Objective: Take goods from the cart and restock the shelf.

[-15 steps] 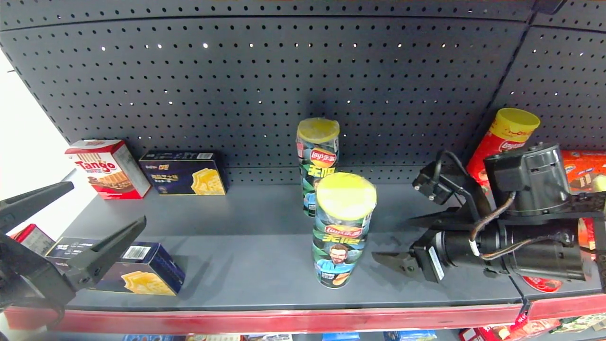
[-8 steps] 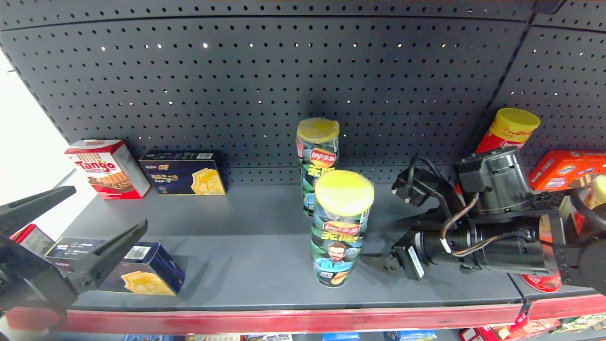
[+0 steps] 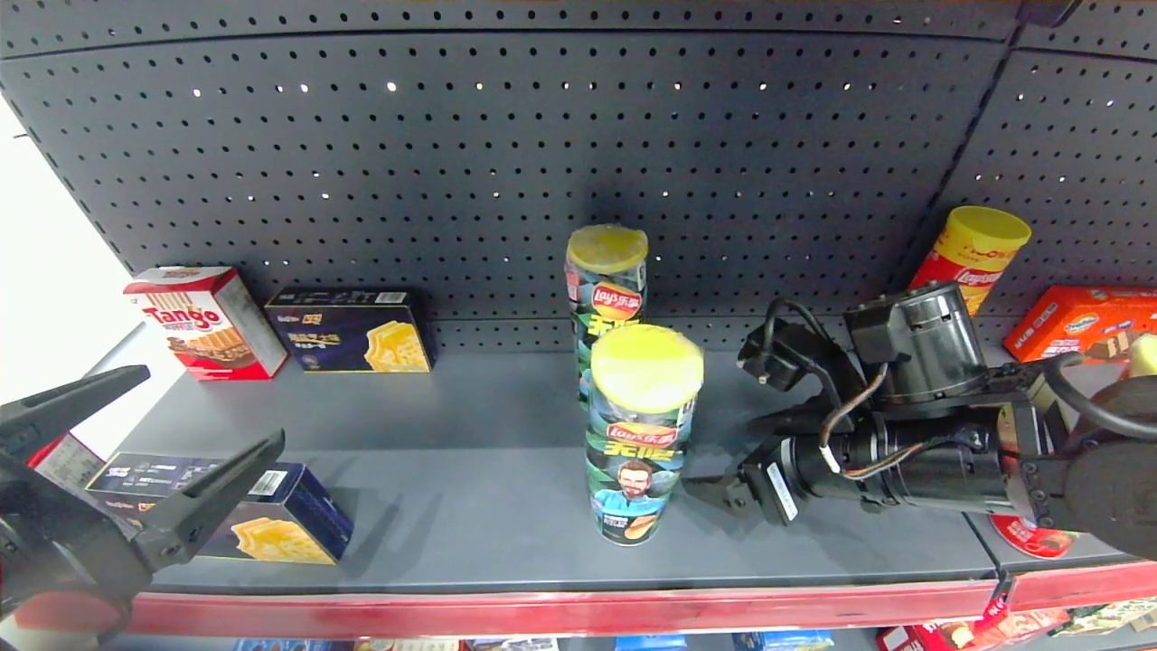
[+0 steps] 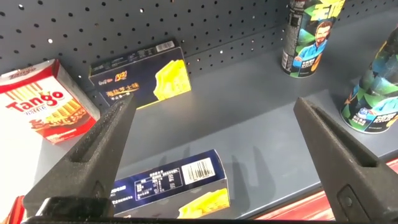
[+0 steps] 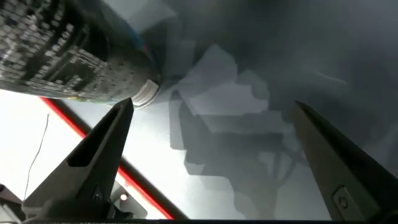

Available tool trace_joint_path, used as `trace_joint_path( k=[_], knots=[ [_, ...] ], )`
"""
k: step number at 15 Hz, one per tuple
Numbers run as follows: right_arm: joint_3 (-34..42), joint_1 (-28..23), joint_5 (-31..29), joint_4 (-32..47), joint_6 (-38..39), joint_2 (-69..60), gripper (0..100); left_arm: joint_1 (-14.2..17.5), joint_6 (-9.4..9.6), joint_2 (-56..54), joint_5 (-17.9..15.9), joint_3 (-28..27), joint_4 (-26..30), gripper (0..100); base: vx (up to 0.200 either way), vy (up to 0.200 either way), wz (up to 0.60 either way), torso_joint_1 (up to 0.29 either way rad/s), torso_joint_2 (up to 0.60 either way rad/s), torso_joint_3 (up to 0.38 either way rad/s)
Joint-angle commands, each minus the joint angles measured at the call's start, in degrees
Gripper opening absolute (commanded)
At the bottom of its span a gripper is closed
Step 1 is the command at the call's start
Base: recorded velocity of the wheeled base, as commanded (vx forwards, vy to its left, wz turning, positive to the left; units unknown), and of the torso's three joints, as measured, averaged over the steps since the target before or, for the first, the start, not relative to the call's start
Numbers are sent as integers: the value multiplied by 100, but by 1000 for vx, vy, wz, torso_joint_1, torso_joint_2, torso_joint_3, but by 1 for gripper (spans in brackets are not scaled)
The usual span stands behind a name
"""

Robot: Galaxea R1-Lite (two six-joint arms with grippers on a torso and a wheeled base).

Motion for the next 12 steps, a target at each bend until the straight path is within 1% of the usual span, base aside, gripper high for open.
trace_joint_path(
  k=[1, 8, 12],
  knots=[
    [-71, -18, -12, -6, 3, -99, 100, 2, -1, 9, 2, 12, -3, 100, 0, 0, 0, 0, 0, 0],
    [-281, 166, -12, -15, 3, 138, 100, 10, -27, 0, 2, 12, -3, 100, 0, 0, 0, 0, 0, 0],
    [-299, 166, -12, -15, 3, 155, 100, 10, -27, 0, -6, 21, -3, 100, 0, 0, 0, 0, 0, 0]
  ],
)
